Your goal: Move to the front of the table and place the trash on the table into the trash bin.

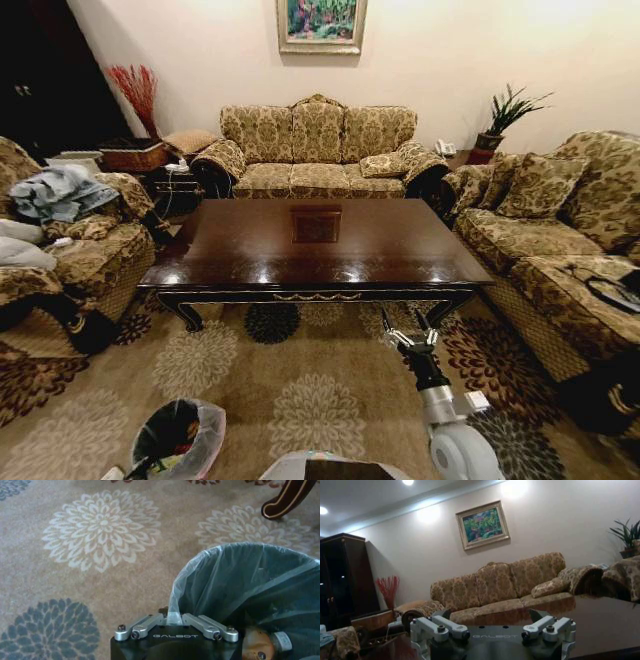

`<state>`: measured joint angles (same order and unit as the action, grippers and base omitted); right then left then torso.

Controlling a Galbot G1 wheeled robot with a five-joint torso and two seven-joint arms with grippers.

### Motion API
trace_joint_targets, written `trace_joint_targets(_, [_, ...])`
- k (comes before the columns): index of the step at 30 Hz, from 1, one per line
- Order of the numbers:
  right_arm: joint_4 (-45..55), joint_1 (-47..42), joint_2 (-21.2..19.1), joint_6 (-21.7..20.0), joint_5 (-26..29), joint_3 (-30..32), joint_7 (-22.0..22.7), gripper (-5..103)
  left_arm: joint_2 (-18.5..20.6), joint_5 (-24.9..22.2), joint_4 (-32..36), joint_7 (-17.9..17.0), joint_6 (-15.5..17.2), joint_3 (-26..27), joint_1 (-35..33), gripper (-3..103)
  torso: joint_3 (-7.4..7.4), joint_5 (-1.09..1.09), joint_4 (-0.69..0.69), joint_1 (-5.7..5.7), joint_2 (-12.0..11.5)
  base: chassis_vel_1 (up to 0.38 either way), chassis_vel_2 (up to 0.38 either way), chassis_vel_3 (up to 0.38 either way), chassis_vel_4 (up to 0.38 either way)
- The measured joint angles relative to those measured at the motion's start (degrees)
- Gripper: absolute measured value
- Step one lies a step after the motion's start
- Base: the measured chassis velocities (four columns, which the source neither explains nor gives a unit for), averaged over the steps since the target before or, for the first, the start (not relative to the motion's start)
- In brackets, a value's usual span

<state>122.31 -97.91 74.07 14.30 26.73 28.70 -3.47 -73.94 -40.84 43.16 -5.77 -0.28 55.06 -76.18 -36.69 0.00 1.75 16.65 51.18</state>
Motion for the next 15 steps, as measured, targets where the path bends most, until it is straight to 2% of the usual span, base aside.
trace_joint_targets(4, [0.5, -0.7, -0.1, 0.0, 0.4, 0.7, 0.0, 100, -0.2, 0.8, -2.1, 0.3, -0.5, 0.3, 1.2, 2, 0.0, 0.08, 0.02, 0.0, 0.0, 0.0, 0.0, 0.0, 0.0])
trace_joint_targets(5, [0.6, -0.9, -0.1, 0.0, 0.6, 1.0, 0.0, 100, -0.3, 0.9, -2.7, 0.5, -0.7, 0.3, 1.4, -1, 0.0, 0.09, 0.01, -0.01, 0.0, 0.0, 0.0, 0.0, 0.0])
trace_joint_targets(6, [0.6, -0.9, -0.1, 0.0, 0.7, 1.1, 0.0, 100, -0.3, 1.1, -2.9, 0.6, -0.6, 0.3, 1.5, 4, 0.0, 0.07, 0.01, -0.01, 0.0, 0.0, 0.0, 0.0, 0.0])
trace_joint_targets(8, [0.6, -1.0, -0.1, 0.1, 0.9, 1.3, 0.0, 100, -0.4, 1.5, -3.1, 0.8, -0.7, 0.3, 1.5, 4, 0.0, 0.01, 0.02, -0.01, 0.0, 0.0, 0.0, 0.0, 0.0])
trace_joint_targets(9, [0.7, -1.3, 0.0, 0.0, 1.7, 1.3, 0.0, 100, -0.6, 2.7, -2.9, 0.9, -0.6, 0.3, 1.4, 14, 0.0, 0.04, 0.01, 0.0, 0.0, 0.0, 0.0, 0.0, 0.0])
trace_joint_targets(11, [0.9, -1.4, 0.1, 0.0, 2.3, 1.3, 0.0, 100, -0.7, 3.2, -2.5, 1.0, -0.4, 0.2, 1.2, 14, 0.0, 0.01, 0.0, 0.0, 0.0, 0.0, 0.0, 0.0, 0.0])
trace_joint_targets(13, [1.1, -1.4, 0.2, -0.2, 3.1, 0.9, 0.0, 100, -1.0, 3.9, -0.2, 1.0, 1.4, 0.2, -0.1, 25, 0.0, -0.03, -0.01, 0.0, 0.0, 0.0, 0.0, 0.0, 0.0])
trace_joint_targets(14, [1.1, -1.4, 0.2, -0.2, 3.1, 0.9, 0.0, 100, -1.0, 3.9, -0.2, 1.0, 1.4, 0.2, -0.1, 25, 0.0, -0.03, -0.01, 0.0, 0.0, 0.0, 0.0, 0.0, 0.0])
trace_joint_targets(15, [1.1, -1.2, 0.3, -0.2, 3.3, 0.8, 0.0, 100, -1.1, 4.1, 1.0, 1.3, 1.8, 0.2, -1.0, 31, 0.0, -0.07, 0.0, 0.0, 0.0, 0.0, 0.0, 0.0, 0.0])
